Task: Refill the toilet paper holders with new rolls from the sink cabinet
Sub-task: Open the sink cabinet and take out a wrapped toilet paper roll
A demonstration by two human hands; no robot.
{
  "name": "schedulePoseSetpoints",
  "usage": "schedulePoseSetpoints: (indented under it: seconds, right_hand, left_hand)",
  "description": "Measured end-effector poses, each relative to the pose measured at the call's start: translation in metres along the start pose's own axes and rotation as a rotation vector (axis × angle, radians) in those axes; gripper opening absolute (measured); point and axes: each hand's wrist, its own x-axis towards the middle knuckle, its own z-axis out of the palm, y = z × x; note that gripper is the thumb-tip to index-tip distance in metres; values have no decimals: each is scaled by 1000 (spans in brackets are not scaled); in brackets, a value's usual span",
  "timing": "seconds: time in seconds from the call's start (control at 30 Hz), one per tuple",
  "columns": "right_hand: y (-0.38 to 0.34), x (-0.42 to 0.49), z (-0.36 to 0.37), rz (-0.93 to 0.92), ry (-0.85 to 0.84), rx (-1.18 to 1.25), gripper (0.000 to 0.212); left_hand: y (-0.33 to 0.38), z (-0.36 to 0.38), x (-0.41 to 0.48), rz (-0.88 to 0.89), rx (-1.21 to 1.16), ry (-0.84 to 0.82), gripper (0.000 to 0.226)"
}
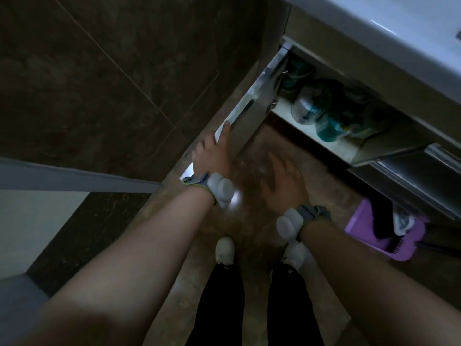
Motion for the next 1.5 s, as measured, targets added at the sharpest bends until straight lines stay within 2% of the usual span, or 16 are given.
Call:
schedulePoseSetpoints:
  seconds: [0.1, 0.2, 0.27, 0.47, 0.63, 0.9, 1.0, 1.17, 1.33, 1.5]
  right_hand:
    - [15, 12, -2, 51, 43, 34, 69]
    - [47, 26, -11, 107, 77, 60, 70]
    - [71, 35, -17, 179, 105, 67, 73]
    - [154, 73, -30, 277, 198, -55, 74]
    - [217, 123, -11, 358, 228, -193, 75]
    - [279, 195, 12, 447, 352, -425, 53]
    - [285, 205, 14, 445, 364, -428, 53]
    - [279, 202, 5, 409, 357, -384, 57]
    - [253, 159, -12, 375, 364, -271, 56]
    - [204, 91, -38, 274, 353, -104, 49]
  left_hand:
    - [9, 0, 3, 34, -9, 141, 66]
    - [34, 16, 6, 236, -53, 267, 54]
    - [49, 36, 13, 318, -93, 231, 54]
    - [84, 117, 48, 407, -152, 49, 64]
    - [92, 183, 79, 378, -141, -95, 71]
    - [96, 217, 105, 397, -198, -75, 81]
    - [96, 230, 107, 377, -223, -43, 79]
    - [93, 230, 98, 385, -227, -88, 82]
    - [87, 190, 80, 431, -217, -44, 72]
    - [95, 119, 42, 379, -267, -145, 71]
